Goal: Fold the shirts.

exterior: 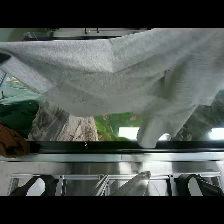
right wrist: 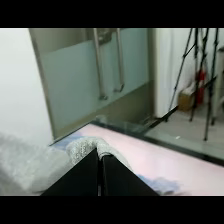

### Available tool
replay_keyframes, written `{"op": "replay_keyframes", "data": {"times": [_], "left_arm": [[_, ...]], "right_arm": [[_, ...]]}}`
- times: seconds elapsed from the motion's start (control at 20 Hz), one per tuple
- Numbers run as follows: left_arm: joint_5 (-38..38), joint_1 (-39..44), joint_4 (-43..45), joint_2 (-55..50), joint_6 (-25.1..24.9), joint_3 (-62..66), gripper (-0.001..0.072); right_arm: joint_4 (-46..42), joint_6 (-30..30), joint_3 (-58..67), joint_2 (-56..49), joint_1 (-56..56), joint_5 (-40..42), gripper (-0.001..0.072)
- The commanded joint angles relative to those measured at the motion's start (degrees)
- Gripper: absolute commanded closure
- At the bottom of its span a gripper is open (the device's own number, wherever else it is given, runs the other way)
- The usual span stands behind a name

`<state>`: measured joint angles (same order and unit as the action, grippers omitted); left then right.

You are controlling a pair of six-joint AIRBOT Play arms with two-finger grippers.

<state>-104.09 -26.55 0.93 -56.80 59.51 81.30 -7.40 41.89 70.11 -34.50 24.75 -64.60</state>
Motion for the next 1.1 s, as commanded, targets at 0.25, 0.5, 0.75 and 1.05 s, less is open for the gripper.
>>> {"op": "replay_keyframes", "data": {"times": [0.25,0.5,0.75,1.05], "left_arm": [[9.3,9.7,22.8,-11.8,3.2,-7.5,0.0678],[17.1,13.7,30.8,-38.4,-0.5,-4.8,0.0679],[10.1,12.7,30.3,-64.3,10.5,18.6,0.0370],[3.1,7.0,31.6,-62.8,15.0,26.1,0.0371]], "right_arm": [[-8.6,-0.1,-4.8,-16.2,-8.1,0.5,0.0694],[-15.1,-1.7,-8.0,-40.1,-18.1,19.4,0.0694],[-14.3,-3.3,0.8,-55.2,-17.0,25.2,0.0457],[-36.9,11.8,1.2,-52.7,-2.4,2.7,0.0280]]}}
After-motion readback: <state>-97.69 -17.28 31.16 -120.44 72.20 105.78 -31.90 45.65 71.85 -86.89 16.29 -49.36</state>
